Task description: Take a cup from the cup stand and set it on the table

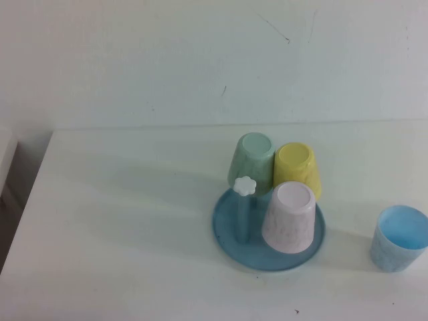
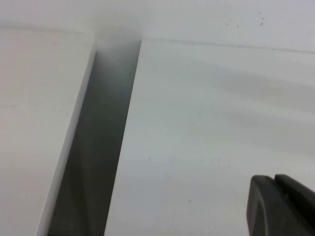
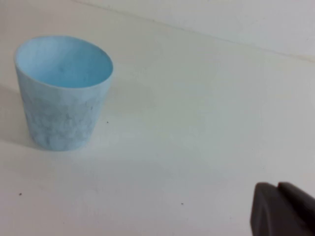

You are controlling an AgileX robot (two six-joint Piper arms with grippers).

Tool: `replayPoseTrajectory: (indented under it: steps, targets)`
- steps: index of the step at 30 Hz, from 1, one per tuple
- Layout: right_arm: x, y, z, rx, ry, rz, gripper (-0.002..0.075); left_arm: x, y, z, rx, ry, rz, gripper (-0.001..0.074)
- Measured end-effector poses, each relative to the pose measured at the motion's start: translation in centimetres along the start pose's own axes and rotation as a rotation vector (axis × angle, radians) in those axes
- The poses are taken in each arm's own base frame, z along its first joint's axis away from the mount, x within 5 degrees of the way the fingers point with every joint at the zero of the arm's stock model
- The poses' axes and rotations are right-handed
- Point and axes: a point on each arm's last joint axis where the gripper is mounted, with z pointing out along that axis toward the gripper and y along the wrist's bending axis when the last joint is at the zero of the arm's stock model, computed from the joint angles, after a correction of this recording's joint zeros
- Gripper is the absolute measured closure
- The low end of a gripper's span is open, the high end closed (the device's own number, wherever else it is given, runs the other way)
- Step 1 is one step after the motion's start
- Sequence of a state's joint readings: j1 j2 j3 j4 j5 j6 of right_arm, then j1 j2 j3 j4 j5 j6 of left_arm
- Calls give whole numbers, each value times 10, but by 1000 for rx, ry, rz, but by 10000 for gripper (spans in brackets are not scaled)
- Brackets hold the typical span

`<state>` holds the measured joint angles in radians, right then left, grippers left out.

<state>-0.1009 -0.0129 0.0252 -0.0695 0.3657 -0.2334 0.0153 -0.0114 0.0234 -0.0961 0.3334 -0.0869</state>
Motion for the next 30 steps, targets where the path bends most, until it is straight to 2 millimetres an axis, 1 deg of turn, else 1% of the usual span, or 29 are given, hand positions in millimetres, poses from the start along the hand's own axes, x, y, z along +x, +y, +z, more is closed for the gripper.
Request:
replayPoseTrajectory:
  steps: [25, 30]
  targets:
    - [0, 0, 0, 0, 0, 0, 729, 0, 0, 0, 0, 0, 4, 737]
    - [0, 2, 0, -19, -5, 43, 729, 0, 0, 0, 0, 0, 4, 737]
